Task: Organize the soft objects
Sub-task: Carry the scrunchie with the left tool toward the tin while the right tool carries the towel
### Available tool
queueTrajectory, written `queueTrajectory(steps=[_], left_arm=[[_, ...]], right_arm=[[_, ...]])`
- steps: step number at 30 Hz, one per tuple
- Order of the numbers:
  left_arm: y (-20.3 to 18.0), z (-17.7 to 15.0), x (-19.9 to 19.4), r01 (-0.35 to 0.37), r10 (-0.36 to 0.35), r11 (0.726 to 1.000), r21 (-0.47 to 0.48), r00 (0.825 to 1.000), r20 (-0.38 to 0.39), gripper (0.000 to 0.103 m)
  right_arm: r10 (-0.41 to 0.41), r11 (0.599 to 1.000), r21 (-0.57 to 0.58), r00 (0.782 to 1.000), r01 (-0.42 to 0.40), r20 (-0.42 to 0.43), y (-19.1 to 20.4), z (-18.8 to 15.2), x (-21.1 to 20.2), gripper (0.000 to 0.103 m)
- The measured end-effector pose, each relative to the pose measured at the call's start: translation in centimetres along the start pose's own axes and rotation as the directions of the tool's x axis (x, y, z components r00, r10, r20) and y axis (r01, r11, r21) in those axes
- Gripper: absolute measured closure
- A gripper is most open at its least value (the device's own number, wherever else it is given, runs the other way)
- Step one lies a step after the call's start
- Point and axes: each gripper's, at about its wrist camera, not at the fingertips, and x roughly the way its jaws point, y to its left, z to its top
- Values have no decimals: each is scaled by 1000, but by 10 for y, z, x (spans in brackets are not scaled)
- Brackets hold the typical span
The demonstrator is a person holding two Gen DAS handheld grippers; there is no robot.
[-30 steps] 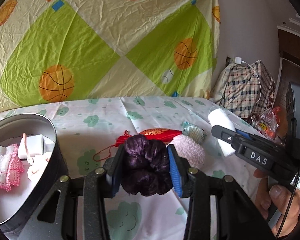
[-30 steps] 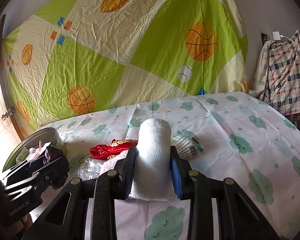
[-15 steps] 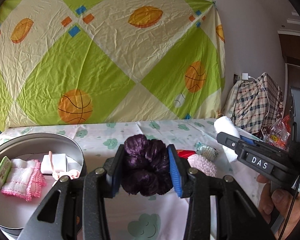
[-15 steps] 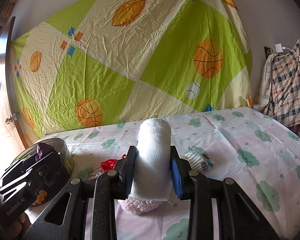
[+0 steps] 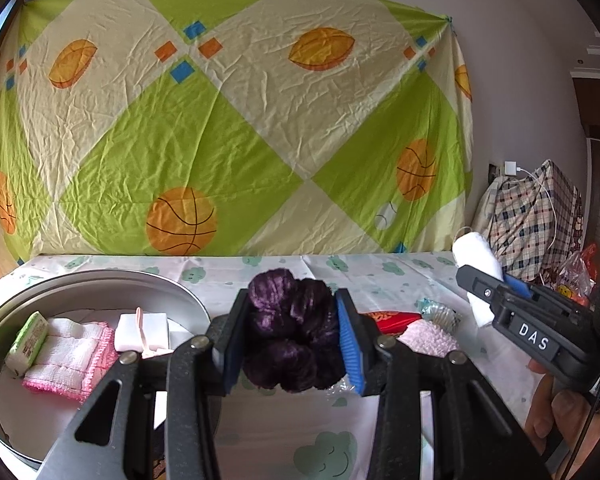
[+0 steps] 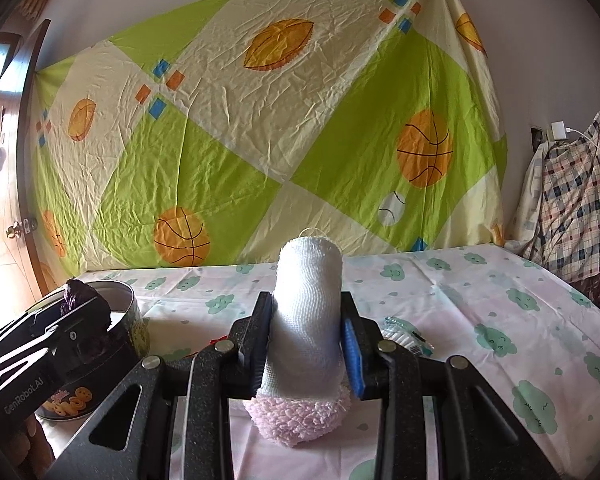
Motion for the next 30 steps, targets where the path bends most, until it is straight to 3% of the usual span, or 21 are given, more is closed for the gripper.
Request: queueTrajectory(steps=[30], left_arm=[[34, -3, -22, -64, 65, 996, -59, 998, 19, 63]], right_arm=[[47, 999, -27, 999, -46, 23, 40, -3, -4, 68]])
